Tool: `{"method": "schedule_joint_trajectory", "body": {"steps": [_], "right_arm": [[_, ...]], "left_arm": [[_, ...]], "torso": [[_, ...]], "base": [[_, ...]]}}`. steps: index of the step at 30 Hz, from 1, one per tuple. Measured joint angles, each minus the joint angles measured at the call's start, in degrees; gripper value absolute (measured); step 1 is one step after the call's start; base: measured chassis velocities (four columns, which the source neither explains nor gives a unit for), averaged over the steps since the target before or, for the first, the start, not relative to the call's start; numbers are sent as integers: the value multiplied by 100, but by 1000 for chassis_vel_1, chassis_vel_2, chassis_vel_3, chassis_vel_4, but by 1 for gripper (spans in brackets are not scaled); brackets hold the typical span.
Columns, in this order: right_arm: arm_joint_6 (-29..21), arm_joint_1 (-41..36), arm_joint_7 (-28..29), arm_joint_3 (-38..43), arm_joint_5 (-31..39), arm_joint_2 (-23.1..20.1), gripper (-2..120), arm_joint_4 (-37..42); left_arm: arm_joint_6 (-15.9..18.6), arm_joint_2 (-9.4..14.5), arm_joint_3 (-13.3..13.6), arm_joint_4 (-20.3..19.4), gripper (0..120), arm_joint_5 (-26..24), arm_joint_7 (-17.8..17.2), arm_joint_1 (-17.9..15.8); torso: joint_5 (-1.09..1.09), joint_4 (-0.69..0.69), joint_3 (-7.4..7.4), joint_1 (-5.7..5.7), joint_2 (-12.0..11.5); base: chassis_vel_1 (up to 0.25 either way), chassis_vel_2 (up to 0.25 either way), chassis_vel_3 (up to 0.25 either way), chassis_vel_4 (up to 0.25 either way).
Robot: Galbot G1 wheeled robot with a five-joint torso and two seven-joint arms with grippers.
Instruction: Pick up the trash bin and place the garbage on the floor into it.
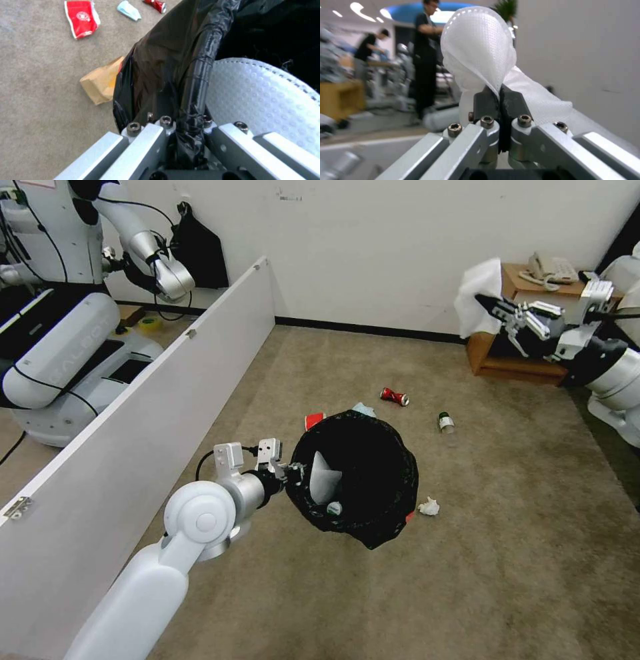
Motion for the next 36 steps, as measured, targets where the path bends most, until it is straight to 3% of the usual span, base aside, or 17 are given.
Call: {"method": "schedule_joint_trajectory", "body": {"steps": [14, 36], "right_arm": [[-101, -295, 11, -254, 1316, 187, 0, 1270], [-155, -926, -20, -963, 485, 408, 0, 1692]], "left_arm": [[3, -129, 209, 103, 0, 1, 0, -226], [6, -83, 187, -128, 0, 55, -178, -152]], "torso": [[0, -1, -1, 0, 0], [0, -1, -1, 0, -1]], "base": [[0, 0, 0, 0], [0, 0, 0, 0]]}}
